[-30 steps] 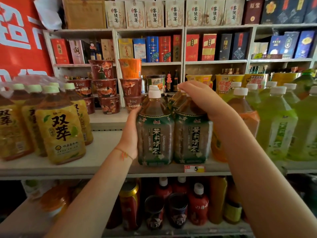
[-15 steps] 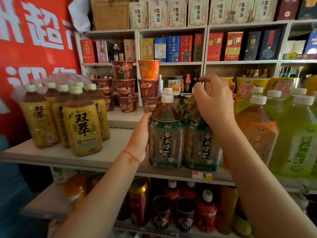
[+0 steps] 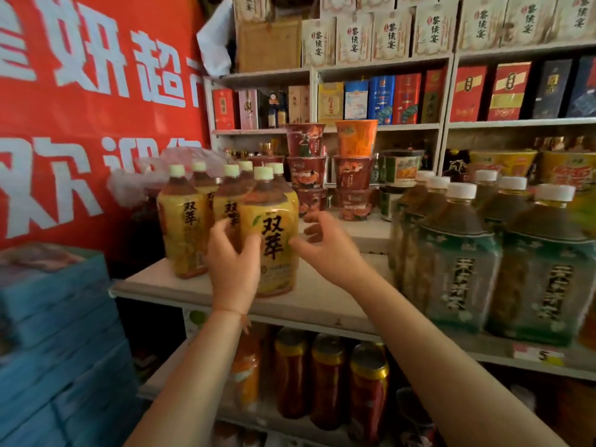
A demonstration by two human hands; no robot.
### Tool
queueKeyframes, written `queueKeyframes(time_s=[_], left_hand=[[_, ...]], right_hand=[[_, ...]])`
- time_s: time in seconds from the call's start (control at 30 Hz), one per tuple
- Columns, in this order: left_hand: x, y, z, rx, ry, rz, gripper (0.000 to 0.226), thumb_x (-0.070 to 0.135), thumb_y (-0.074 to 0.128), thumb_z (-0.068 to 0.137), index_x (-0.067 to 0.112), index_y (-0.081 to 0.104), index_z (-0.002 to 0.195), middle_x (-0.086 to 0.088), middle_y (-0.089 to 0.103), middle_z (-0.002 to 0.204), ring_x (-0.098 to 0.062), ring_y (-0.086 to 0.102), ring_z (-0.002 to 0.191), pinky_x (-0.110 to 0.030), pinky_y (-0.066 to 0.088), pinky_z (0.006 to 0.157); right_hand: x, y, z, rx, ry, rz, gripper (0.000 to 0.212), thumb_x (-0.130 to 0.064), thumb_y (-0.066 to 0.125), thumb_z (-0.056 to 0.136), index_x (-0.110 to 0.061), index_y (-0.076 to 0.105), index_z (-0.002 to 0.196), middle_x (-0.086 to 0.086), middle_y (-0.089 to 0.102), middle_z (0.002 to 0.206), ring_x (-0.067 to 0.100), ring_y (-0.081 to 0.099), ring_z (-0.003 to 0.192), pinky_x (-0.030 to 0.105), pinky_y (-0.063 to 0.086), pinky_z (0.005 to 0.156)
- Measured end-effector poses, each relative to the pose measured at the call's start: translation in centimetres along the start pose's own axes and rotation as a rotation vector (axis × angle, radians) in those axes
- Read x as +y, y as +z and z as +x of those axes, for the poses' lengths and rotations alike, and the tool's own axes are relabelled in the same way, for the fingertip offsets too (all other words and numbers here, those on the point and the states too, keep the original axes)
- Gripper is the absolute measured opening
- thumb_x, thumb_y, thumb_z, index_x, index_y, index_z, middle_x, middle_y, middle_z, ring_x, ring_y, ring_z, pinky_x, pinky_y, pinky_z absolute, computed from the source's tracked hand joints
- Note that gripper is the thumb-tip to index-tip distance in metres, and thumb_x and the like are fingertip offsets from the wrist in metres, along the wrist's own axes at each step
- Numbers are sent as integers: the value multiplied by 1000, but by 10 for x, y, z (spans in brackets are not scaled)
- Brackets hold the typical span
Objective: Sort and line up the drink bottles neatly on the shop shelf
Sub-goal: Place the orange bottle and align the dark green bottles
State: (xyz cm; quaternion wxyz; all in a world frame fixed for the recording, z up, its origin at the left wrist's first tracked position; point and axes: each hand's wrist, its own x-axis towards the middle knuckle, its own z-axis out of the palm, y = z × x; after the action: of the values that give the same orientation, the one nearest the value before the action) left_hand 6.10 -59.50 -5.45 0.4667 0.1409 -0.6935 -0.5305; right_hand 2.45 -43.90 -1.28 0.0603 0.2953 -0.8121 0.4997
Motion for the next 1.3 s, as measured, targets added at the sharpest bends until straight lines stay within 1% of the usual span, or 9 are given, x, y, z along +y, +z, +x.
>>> queueKeyframes(time_s=[0.13, 0.23, 0.3, 0.43, 0.77, 0.87, 1.0, 1.13, 1.3], left_hand=[[-15, -19, 8, -189, 32, -3, 55, 49, 48, 87, 22, 58, 134, 4, 60, 131, -15, 55, 121, -37, 46, 103], [-23, -36, 25, -61, 110, 48, 28, 30, 56, 95, 17, 65, 118, -3, 59, 121, -12, 54, 104, -19, 44, 91], [-29, -44, 39, 2, 124, 114, 30, 17, 63, 92, 14, 60, 123, -5, 54, 123, -15, 53, 105, -29, 48, 95], [-39, -43, 60, -178, 33, 197, 67, 22, 64, 93, 15, 34, 152, -7, 47, 148, -25, 46, 136, -40, 41, 110], [-54, -26, 97, -471, -101, 62, 115, 35, 83, 81, 25, 2, 162, -4, 39, 157, -27, 42, 141, -48, 36, 117], [-54, -23, 99, -464, -122, 21, 121, 35, 88, 72, 27, 5, 161, -3, 43, 153, -26, 45, 138, -48, 39, 115], [-55, -29, 91, -467, -84, 37, 125, 65, 84, 54, 32, 22, 157, 0, 39, 153, -24, 39, 141, -53, 37, 115], [-59, -36, 90, -527, -86, 42, 109, 80, 79, 53, 29, 46, 144, 0, 47, 138, -24, 47, 130, -49, 45, 108], [-54, -32, 97, -617, -284, -213, 121, 66, 90, 51, 20, 31, 147, 0, 53, 133, -21, 55, 120, -44, 47, 104]], right_hand=[[9, 49, 26, 40, 31, 72, 97, -38, 85, 74, -23, 25, 149, -9, 50, 131, 12, 52, 123, 21, 49, 85], [9, 88, 31, 226, 2, 42, 128, -52, 89, 60, -31, 5, 154, -5, 39, 147, 15, 41, 135, 37, 46, 105], [4, 107, 32, 367, 34, 0, 136, -54, 89, 60, -31, -6, 155, 0, 28, 156, 19, 32, 142, 39, 40, 110], [-2, 120, 33, 471, 90, -89, 131, -51, 85, 68, -25, -7, 156, 4, 25, 155, 24, 34, 140, 39, 42, 102], [11, 83, 9, 667, 177, -257, 127, -54, 85, 66, -22, 0, 156, 6, 31, 152, 27, 39, 137, 48, 46, 104], [12, 74, 3, 639, 161, -282, 130, -59, 85, 63, -22, 2, 155, 5, 32, 153, 25, 39, 138, 46, 45, 104], [18, 57, 0, 531, 177, -174, 129, -80, 76, 47, -22, 23, 150, 1, 46, 143, 20, 48, 130, 41, 51, 99], [22, 41, 0, 345, 218, 89, 83, -61, 78, 55, -28, 48, 125, -11, 63, 114, 9, 62, 106, 23, 50, 76], [31, 41, 5, 338, 245, 163, 116, -69, 83, 44, -22, 37, 140, -5, 60, 127, 16, 59, 115, 40, 53, 93]])
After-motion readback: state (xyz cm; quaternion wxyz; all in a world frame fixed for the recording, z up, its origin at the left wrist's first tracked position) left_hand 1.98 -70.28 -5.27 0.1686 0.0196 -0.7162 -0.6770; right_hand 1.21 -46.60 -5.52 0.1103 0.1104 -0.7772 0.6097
